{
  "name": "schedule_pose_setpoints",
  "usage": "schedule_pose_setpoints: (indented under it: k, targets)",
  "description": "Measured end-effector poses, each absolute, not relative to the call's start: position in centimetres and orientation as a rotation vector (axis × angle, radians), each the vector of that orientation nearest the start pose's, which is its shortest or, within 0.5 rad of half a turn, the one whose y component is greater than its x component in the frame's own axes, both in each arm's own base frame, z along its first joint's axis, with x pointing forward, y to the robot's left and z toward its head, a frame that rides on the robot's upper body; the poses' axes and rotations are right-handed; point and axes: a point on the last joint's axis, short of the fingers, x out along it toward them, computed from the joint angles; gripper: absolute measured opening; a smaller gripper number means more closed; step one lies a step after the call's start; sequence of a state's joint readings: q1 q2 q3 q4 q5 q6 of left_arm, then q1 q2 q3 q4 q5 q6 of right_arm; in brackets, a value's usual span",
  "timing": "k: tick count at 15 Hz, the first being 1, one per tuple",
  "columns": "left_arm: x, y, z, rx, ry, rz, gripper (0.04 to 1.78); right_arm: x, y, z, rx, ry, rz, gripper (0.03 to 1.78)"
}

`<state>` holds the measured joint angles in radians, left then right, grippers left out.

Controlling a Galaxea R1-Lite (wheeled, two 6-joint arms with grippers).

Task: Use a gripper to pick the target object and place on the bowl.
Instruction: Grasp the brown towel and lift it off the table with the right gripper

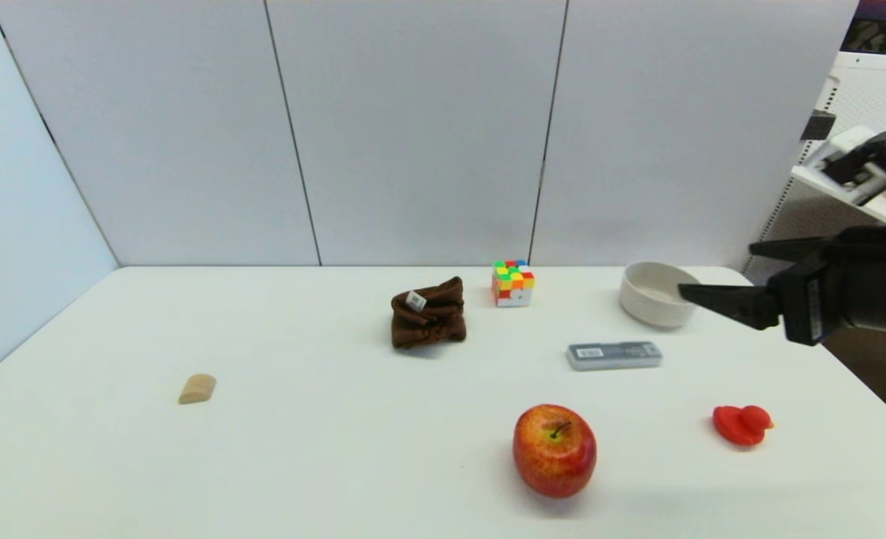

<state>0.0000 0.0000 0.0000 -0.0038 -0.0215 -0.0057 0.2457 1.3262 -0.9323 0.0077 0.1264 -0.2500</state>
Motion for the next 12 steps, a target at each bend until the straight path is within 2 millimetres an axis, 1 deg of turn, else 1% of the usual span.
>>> schedule_pose_setpoints:
  k: [3,6,10,12]
  targets:
    - [-2.3,0.0,7.6,-0.006,-0.004,-0.021,1.71,24.0,7.8,24.0,-0.364,0.382,0.641,1.71]
    - [-2.3,0.0,7.6,-0.006,-0.004,-0.021,1.71,27.5,9.7,23.8,-0.418,0.372,0.846,1.71]
    - [-2.3,0.0,7.6,-0.006,-0.004,-0.021,1.71,30.7,11.8,24.0,-0.445,0.434,1.054,1.71]
    - [-2.3,0.0,7.6,-0.005,-0.004,-0.021,1.71,32.3,13.0,23.6,-0.457,0.422,1.172,1.71]
